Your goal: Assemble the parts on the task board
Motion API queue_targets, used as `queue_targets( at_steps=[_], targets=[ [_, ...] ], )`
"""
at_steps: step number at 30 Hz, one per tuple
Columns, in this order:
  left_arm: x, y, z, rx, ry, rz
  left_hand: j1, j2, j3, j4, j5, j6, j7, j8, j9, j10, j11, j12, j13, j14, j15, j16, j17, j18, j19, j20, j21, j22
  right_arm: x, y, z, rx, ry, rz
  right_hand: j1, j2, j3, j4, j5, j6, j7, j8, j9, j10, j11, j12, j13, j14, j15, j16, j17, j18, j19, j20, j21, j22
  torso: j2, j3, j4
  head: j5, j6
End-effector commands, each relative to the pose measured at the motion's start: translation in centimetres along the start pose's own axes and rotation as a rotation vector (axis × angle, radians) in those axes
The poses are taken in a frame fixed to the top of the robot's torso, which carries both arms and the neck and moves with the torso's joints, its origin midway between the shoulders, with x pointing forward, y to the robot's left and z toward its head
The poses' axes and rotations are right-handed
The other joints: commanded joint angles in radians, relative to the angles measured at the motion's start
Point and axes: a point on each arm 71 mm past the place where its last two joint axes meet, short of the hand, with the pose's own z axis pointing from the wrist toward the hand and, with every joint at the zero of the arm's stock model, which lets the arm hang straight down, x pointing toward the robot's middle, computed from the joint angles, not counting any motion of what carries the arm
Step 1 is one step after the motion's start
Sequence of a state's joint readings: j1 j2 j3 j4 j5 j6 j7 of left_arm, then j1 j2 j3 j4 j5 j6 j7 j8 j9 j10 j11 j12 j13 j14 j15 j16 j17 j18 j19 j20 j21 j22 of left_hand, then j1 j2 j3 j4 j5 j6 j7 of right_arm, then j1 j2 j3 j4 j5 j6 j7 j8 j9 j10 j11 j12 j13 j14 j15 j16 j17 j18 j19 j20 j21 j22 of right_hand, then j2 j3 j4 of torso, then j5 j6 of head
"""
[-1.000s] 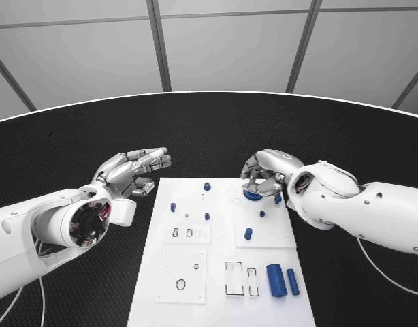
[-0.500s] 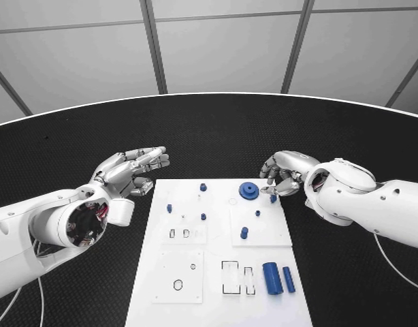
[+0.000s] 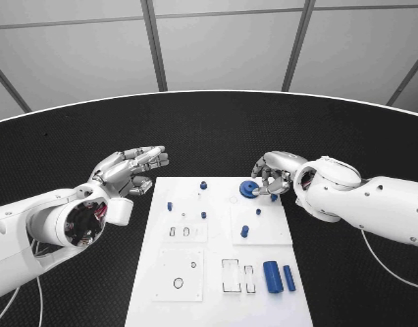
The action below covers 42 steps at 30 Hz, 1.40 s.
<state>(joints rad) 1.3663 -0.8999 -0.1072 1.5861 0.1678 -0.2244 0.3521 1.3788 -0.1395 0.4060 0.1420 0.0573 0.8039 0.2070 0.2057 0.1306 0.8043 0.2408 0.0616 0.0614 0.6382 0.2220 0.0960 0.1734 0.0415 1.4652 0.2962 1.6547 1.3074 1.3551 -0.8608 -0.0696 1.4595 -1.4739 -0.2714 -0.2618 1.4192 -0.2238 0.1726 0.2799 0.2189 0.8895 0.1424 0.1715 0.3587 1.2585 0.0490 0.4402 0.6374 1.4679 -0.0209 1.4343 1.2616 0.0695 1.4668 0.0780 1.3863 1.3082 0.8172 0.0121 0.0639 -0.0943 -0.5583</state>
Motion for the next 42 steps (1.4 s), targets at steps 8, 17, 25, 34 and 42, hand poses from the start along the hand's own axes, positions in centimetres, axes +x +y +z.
queue_targets(
  at_steps=[8, 17, 25, 34, 42],
  targets=[
    [0.0, 0.0, 0.0, 0.0, -0.001, 0.0, 0.006, -0.003, 0.008, 0.001, -0.003, -0.004, 0.067, 0.0, 0.002, 0.009, -0.001, 0.002, 0.002, 0.006, -0.001, 0.004, 0.001, 0.012, 0.052, -0.002, 0.045, 0.038, 0.1, 0.4, 0.4, -0.005, -0.001, 0.0, 0.006, 0.014, -0.027, 0.01, 0.024, 0.006, -0.003, 0.017, 0.012, 0.068, 0.001, 0.537, 0.47, 0.065, -0.006, 0.051, 0.092, -0.026, 0.034, -0.003, 0.049, 0.076, -0.002, 0.0, -0.0011, 0.001, -0.005],
    [0.0, 0.0, 0.0, -0.001, -0.001, 0.0, 0.008, -0.003, 0.009, 0.0, -0.003, -0.004, 0.067, 0.001, 0.003, 0.01, -0.002, 0.002, 0.002, 0.005, -0.001, 0.004, 0.001, 0.014, 0.042, -0.005, 0.043, 0.038, 0.3, 0.5, 0.8, 0.0, 0.017, -0.006, -0.008, 0.023, -0.033, 0.008, 0.025, 0.003, 0.008, 0.033, 0.017, 0.258, 0.016, 1.049, 0.871, 0.085, 0.01, 0.104, 0.214, -0.041, 0.059, 0.011, 0.101, 0.149, -0.001, -0.0001, -0.0013, 0.001, -0.007],
    [0.0, 0.0, -0.1, -0.002, 0.0, 0.0, 0.006, -0.009, 0.017, 0.001, -0.008, -0.014, 0.072, 0.014, 0.017, 0.009, -0.008, 0.002, 0.001, 0.005, 0.0, -0.002, -0.002, 0.015, -0.29, -0.008, 0.039, 0.034, 0.5, 0.6, 1.1, 0.0, 0.032, -0.011, -0.01, 0.025, -0.033, 0.008, 0.024, 0.004, 0.009, 0.035, 0.017, 0.268, 0.017, 1.067, 0.884, 0.087, 0.011, 0.108, 0.225, -0.044, 0.063, 0.012, 0.108, 0.16, -0.001, 0.0005, -0.0011, 0.001, -0.01],
    [0.0, 0.0, -0.1, -0.003, 0.0, 0.0, 0.002, 0.006, 0.001, -0.016, -0.006, -0.015, 0.069, 0.013, 0.021, 0.008, -0.001, 0.002, 0.001, 0.014, 0.0, -0.012, -0.02, 0.015, -0.961, -0.01, 0.04, 0.036, 0.6, 0.7, 1.3, 0.001, 0.043, -0.015, -0.011, 0.025, -0.033, 0.009, 0.024, 0.004, 0.009, 0.035, 0.017, 0.269, 0.017, 1.068, 0.885, 0.088, 0.011, 0.109, 0.229, -0.045, 0.064, 0.012, 0.111, 0.163, -0.001, 0.0008, -0.0008, 0.002, -0.014],
    [0.0, 0.0, -0.1, -0.005, 0.0, 0.0, -0.001, 0.019, -0.019, -0.03, -0.006, -0.005, 0.07, -0.001, 0.011, 0.004, 0.0, 0.001, 0.0, 0.019, 0.0, -0.018, -0.036, 0.017, -1.194, -0.009, 0.036, 0.034, 0.7, 0.6, 1.4, 0.004, 0.05, -0.018, -0.013, 0.033, -0.029, 0.009, 0.028, 0.01, 0.008, 0.04, 0.018, 0.271, 0.017, 1.072, 0.889, 0.088, 0.011, 0.111, 0.232, -0.046, 0.065, 0.013, 0.114, 0.167, -0.001, 0.0008, -0.0019, 0.001, -0.016]
  ],
)
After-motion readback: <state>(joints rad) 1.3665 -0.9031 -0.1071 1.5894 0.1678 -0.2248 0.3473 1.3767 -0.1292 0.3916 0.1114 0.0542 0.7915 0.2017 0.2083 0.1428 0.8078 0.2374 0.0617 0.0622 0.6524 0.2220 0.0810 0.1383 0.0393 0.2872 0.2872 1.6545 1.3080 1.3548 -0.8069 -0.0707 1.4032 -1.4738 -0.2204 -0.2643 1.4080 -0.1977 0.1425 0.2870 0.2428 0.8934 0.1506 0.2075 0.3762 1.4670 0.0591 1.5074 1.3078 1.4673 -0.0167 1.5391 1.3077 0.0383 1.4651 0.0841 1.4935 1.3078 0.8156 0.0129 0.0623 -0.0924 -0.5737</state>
